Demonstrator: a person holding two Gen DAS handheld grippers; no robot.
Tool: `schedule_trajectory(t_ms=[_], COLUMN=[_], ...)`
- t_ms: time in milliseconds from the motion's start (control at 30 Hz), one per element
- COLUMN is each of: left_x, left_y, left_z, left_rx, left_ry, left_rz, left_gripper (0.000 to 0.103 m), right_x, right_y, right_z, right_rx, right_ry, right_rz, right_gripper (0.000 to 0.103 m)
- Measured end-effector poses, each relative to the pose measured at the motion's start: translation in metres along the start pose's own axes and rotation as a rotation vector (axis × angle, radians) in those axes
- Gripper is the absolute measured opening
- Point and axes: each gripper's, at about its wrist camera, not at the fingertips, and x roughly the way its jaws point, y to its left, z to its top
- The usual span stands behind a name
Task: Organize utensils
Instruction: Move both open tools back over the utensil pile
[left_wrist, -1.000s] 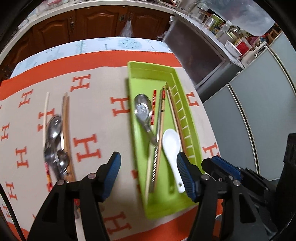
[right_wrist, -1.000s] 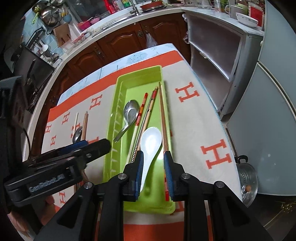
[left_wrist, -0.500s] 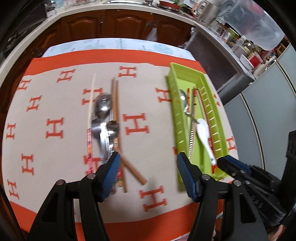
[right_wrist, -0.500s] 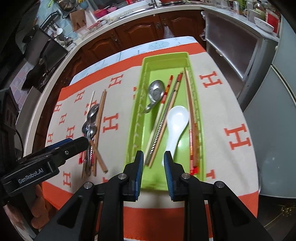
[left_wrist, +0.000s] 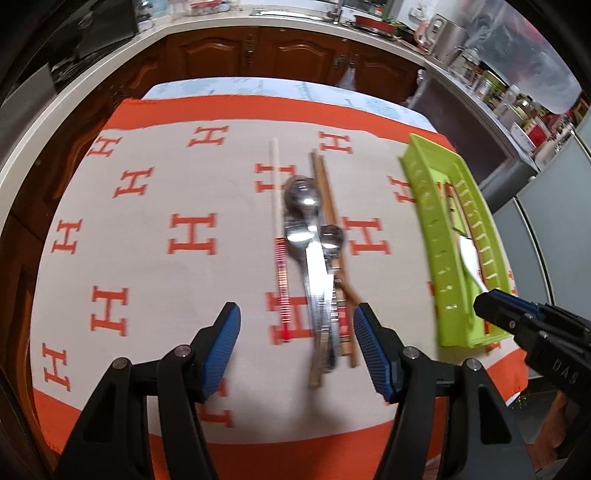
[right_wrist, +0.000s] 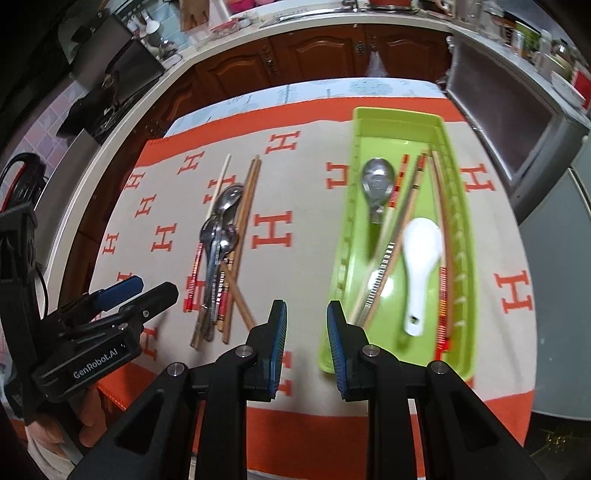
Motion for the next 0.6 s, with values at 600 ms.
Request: schedule_trajectory(t_ms=[600], left_x=[0.041], left_y=[0.054], left_z=[0.027], left_rx=[-0.063], left_ry=[0.049], left_rz=[-0.082], left_gripper=[0.04], right_x=[0.089], right_y=[0.052], right_z=[0.065], right_rx=[-0.011], right_ry=[0.112], right_rz=[0.055], right_gripper=[0.023])
